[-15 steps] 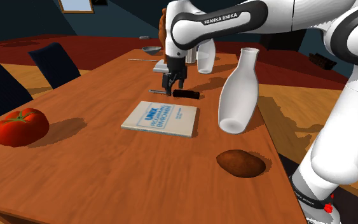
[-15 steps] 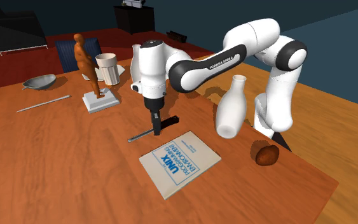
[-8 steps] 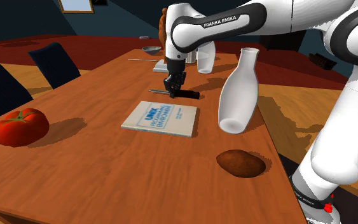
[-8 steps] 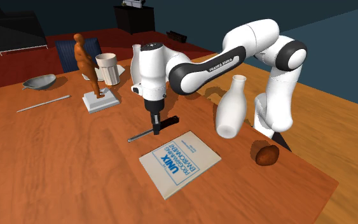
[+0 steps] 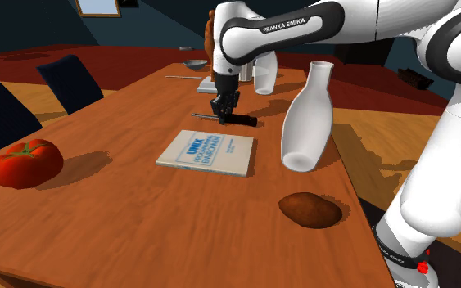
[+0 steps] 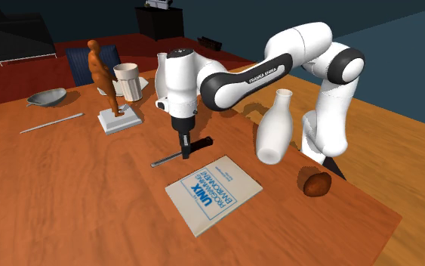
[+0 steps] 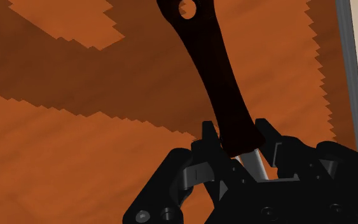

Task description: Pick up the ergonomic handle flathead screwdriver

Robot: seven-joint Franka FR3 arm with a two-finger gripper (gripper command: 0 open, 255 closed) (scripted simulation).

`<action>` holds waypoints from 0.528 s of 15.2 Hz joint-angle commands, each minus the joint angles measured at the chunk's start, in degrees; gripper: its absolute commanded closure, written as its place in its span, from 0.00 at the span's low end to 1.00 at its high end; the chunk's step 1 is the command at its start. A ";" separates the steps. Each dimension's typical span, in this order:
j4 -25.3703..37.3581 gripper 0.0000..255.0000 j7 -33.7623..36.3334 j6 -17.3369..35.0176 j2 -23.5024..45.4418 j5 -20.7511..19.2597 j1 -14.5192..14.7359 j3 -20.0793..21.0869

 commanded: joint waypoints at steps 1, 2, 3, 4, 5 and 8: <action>1.34 1.00 -0.03 -1.34 0.01 0.00 -0.01 -0.01; 2.09 1.00 -0.03 -2.11 0.00 0.01 -0.01 -0.01; 2.86 1.00 -0.03 -2.88 0.00 0.01 0.00 0.00; 3.64 1.00 -0.02 -3.65 0.01 0.01 0.00 0.00; 4.45 1.00 -0.02 -4.43 0.03 0.00 0.01 0.01; 6.95 1.00 0.02 -6.78 0.19 -0.04 0.04 0.03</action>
